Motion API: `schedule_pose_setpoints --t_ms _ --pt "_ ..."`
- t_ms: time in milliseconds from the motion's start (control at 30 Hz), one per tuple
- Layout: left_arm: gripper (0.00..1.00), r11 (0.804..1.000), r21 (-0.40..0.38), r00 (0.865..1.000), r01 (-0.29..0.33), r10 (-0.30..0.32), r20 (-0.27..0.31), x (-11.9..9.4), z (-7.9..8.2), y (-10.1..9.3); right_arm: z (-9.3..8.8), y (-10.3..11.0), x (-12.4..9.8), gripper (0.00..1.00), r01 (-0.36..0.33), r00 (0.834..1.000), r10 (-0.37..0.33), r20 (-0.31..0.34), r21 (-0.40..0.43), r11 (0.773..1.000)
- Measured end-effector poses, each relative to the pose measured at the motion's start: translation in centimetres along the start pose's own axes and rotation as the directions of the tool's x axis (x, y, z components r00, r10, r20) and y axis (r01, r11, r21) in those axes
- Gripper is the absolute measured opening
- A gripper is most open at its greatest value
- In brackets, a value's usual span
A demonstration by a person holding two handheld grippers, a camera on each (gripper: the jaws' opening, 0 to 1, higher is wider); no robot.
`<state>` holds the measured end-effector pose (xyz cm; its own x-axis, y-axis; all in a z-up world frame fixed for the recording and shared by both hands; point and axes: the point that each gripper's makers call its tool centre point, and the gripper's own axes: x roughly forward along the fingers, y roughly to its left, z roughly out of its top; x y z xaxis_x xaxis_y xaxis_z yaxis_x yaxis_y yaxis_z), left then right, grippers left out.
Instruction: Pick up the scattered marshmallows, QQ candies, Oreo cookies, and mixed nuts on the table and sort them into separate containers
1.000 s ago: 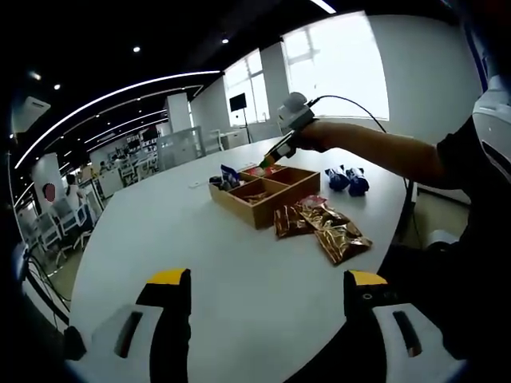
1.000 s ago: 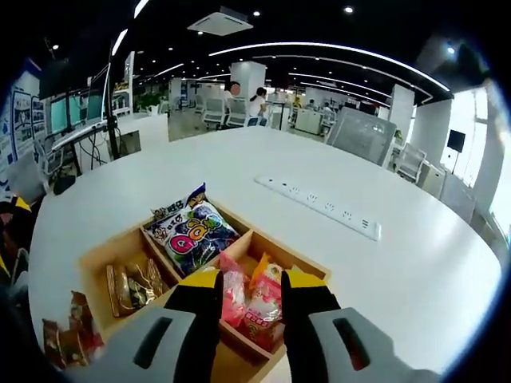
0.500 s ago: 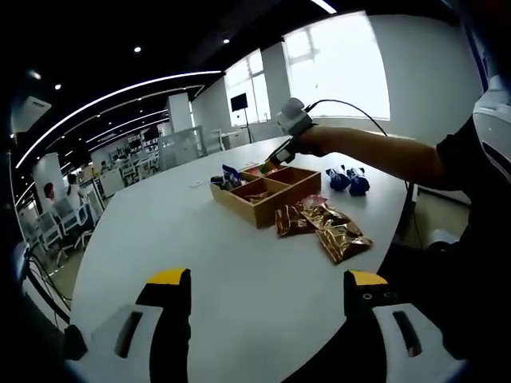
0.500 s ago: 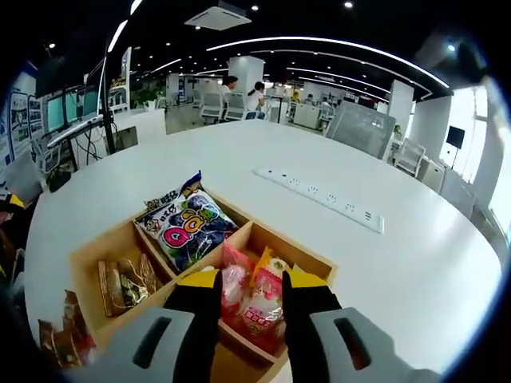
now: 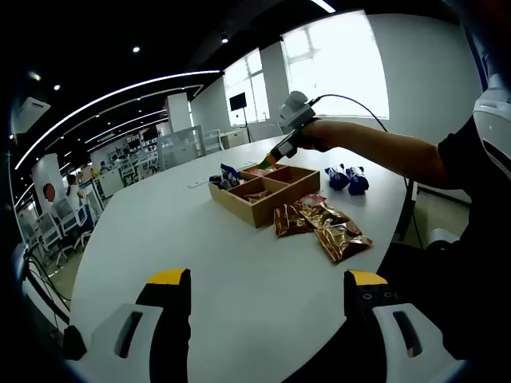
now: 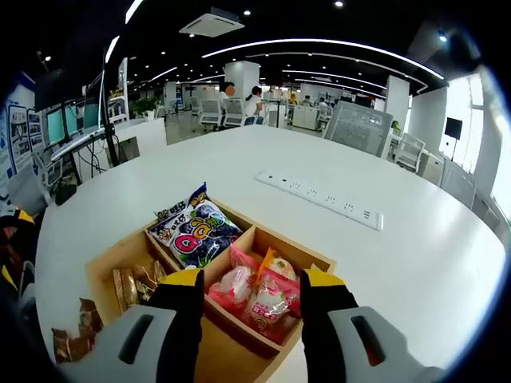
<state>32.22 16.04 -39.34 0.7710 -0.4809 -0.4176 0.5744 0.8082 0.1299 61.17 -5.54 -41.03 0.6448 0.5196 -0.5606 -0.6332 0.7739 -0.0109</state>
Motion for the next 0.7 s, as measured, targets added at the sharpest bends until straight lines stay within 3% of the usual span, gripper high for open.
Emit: schedule_pose_setpoints --t_ms 567,700 --pt "0.82 1.000 0.004 1.000 -0.008 0.008 0.003 -0.2 0.3 0.0 -1.5 0.5 -1.8 0.79 -0.020 1.000 0.021 -0.016 0.055 0.998" --pt "0.82 1.000 0.005 1.000 -0.009 0.009 -0.002 -0.2 0.2 0.0 -1.3 0.9 -2.3 0.88 -0.036 0.999 0.035 0.006 0.090 0.995"
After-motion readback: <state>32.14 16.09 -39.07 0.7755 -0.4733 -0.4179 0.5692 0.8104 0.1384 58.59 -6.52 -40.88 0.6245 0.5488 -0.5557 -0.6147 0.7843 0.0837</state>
